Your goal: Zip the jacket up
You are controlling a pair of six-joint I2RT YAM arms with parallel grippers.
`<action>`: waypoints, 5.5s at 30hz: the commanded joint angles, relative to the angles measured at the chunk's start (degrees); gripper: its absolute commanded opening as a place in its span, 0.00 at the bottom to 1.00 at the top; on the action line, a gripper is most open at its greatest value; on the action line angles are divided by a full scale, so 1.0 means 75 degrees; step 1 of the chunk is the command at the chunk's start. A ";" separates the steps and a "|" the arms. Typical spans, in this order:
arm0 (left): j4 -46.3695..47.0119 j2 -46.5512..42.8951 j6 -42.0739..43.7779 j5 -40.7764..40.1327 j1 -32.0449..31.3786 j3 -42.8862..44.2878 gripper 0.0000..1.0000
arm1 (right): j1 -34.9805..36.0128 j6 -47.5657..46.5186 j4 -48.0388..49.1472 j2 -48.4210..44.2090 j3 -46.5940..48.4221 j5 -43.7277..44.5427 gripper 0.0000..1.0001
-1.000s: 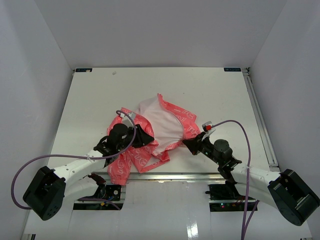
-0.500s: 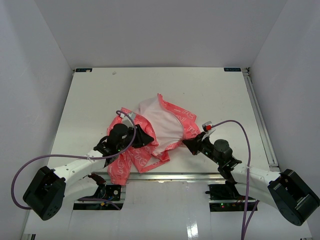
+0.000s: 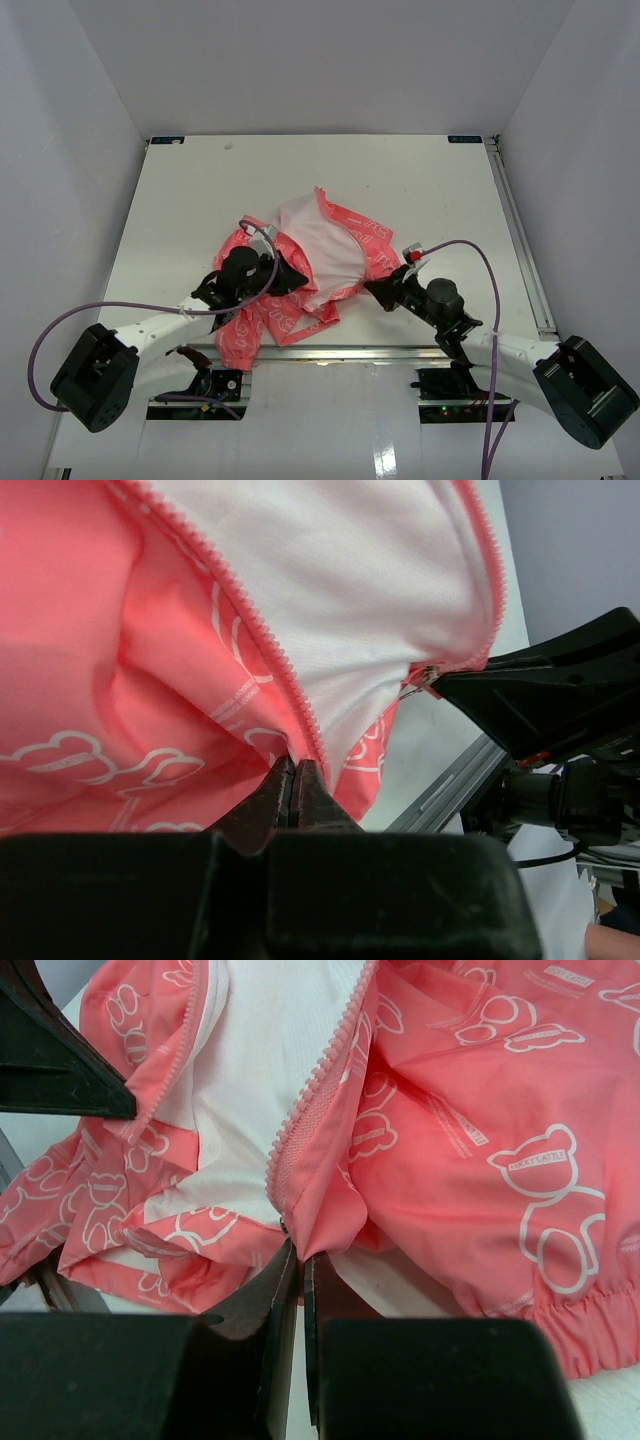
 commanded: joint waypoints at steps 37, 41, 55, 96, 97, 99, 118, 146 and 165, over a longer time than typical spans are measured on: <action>0.4799 -0.1575 0.1106 0.0299 -0.0153 -0.1838 0.00 | 0.0747 0.1442 0.3374 0.2479 0.1999 -0.3465 0.08; 0.5137 -0.1590 0.1081 0.0328 -0.0165 -0.2012 0.00 | 0.0827 0.1548 0.3411 0.2717 0.2177 -0.3428 0.08; 0.5619 -0.1789 0.1074 0.0434 -0.0188 -0.2311 0.00 | 0.0942 0.1813 0.3656 0.3259 0.2519 -0.3273 0.08; 0.5826 -0.1737 0.1584 -0.0002 -0.0247 -0.2515 0.00 | 0.0954 0.2057 0.3450 0.3081 0.2475 -0.2912 0.08; 0.5801 -0.1768 0.1601 -0.0047 -0.0250 -0.2523 0.00 | 0.0954 0.2057 0.3424 0.3081 0.2473 -0.2909 0.08; 0.5801 -0.1800 0.1614 -0.0107 -0.0248 -0.2531 0.00 | 0.0979 0.2043 0.3354 0.3069 0.2495 -0.2897 0.08; 0.5651 -0.1764 0.1932 -0.0413 -0.0483 -0.2497 0.00 | 0.1153 0.1975 0.2917 0.2905 0.2634 -0.2560 0.08; 0.5561 -0.1638 0.2503 -0.0990 -0.0946 -0.2458 0.00 | 0.1153 0.2002 0.2209 0.2379 0.2639 -0.1864 0.08; 0.5142 -0.1531 0.3463 -0.1906 -0.1741 -0.2230 0.00 | 0.1181 0.1893 0.1300 0.1798 0.2742 -0.1490 0.08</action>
